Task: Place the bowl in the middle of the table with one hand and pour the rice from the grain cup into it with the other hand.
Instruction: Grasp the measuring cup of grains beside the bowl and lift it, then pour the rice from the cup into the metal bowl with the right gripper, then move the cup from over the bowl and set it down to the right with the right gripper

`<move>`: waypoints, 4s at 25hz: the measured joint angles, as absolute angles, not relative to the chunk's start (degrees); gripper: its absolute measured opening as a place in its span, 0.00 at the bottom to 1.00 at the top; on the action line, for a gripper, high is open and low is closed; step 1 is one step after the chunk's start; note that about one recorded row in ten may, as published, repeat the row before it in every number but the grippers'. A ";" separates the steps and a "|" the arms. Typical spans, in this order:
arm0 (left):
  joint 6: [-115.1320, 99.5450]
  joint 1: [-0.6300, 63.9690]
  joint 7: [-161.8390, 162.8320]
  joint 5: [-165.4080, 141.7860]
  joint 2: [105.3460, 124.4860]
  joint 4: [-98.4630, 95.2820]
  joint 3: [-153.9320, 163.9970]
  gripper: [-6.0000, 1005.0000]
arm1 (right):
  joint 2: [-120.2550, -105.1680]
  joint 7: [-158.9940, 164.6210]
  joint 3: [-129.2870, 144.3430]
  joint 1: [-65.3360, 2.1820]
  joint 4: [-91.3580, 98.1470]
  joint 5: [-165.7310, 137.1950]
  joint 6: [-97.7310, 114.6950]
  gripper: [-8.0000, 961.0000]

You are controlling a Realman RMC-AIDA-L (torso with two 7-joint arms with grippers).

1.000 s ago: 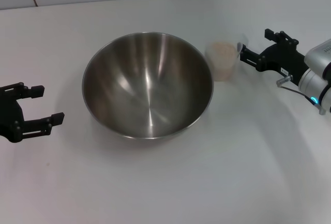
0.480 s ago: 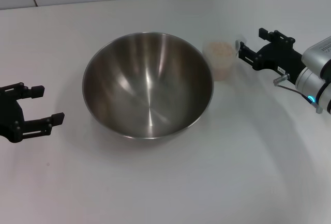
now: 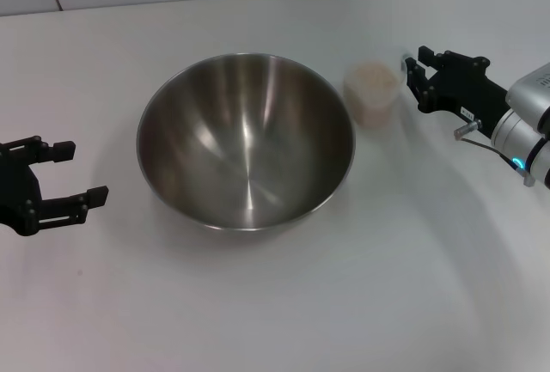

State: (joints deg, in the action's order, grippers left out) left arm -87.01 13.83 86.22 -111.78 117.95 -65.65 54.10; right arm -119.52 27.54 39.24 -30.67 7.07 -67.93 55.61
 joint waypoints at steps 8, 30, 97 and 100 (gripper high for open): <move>-87.01 13.90 86.21 -111.78 117.95 -65.65 54.13 0.79 | -119.52 27.36 39.54 -30.58 6.99 -67.92 55.85 0.19; -89.00 14.06 86.22 -111.79 117.95 -65.92 54.18 0.79 | -119.86 -27.46 34.43 -36.96 -8.31 -68.10 85.27 0.01; -93.33 17.48 88.41 -112.48 118.47 -70.31 54.96 0.79 | -119.35 2.83 -23.12 -33.78 -12.67 -108.58 52.13 0.01; -93.24 17.51 88.41 -112.48 118.48 -70.27 55.12 0.79 | -119.37 2.99 -23.14 -34.05 -12.53 -108.63 50.53 0.01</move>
